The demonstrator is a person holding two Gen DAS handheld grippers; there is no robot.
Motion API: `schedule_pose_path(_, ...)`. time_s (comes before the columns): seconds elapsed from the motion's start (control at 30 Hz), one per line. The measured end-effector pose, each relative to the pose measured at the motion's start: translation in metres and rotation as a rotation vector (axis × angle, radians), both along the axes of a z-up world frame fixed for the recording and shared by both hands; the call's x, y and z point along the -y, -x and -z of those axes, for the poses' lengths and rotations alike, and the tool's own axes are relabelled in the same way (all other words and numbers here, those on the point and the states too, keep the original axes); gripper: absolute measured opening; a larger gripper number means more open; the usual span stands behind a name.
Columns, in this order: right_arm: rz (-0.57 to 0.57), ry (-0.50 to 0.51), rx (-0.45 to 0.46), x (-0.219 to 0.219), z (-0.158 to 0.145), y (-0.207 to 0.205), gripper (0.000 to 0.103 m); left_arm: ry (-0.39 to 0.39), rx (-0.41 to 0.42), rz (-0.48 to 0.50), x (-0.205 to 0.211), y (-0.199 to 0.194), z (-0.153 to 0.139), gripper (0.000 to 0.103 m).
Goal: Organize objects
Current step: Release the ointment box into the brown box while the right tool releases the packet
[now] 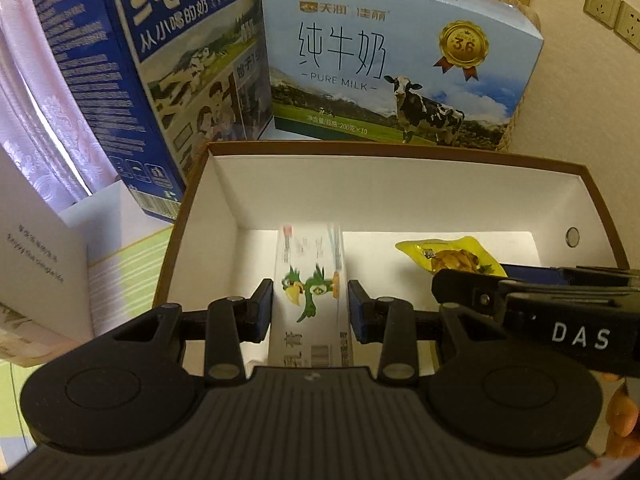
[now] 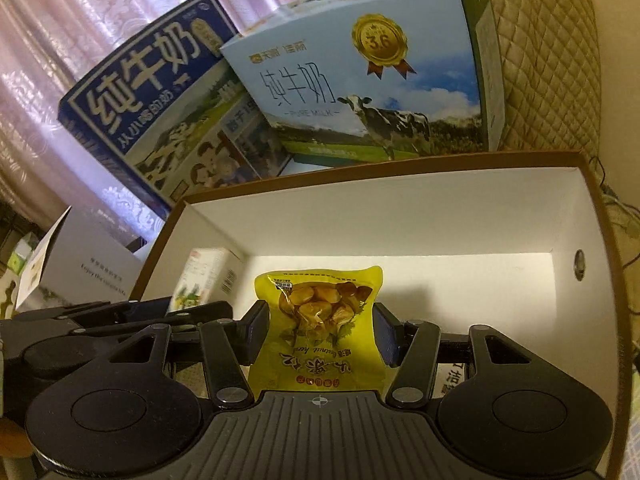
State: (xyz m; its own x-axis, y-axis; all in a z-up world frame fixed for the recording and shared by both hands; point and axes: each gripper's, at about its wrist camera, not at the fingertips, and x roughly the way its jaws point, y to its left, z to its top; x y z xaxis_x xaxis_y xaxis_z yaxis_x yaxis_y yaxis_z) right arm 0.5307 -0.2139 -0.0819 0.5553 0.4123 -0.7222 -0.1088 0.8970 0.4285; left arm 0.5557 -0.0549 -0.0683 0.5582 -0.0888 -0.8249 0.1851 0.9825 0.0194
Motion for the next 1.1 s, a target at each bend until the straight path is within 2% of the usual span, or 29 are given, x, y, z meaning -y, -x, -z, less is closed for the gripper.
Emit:
schedule_pose_path(0.1, 0.014, -0.018, -0.012, 0.000, 0.004, -0.004, 0.053, 0.006, 0.002, 0.001, -0.003, -0.003, 0.001, 0.042)
schedule_pose_path(0.33, 0.025, -0.065, -0.060, -0.001, 0.010, -0.009, 0.058, -0.001, -0.003, -0.012, -0.017, -0.001, 0.003, 0.049)
schedule_pose_path(0.43, 0.007, -0.039, -0.036, -0.003, 0.004, -0.005, 0.060, -0.002, 0.007, -0.016, -0.021, 0.004, 0.000, 0.056)
schedule_pose_path(0.57, -0.022, -0.023, -0.016, -0.002, -0.003, 0.001, 0.070, 0.002, 0.013, -0.016, -0.024, 0.013, -0.007, 0.062)
schedule_pose_path(0.83, -0.064, 0.052, 0.035, 0.009, -0.025, 0.034, 0.072, 0.019, 0.031, -0.019, -0.029, 0.044, -0.024, 0.074)
schedule_pose_path(1.1, -0.095, 0.106, 0.084, 0.023, -0.043, 0.084, 0.073, 0.036, 0.067, -0.035, -0.030, 0.083, -0.048, 0.076)
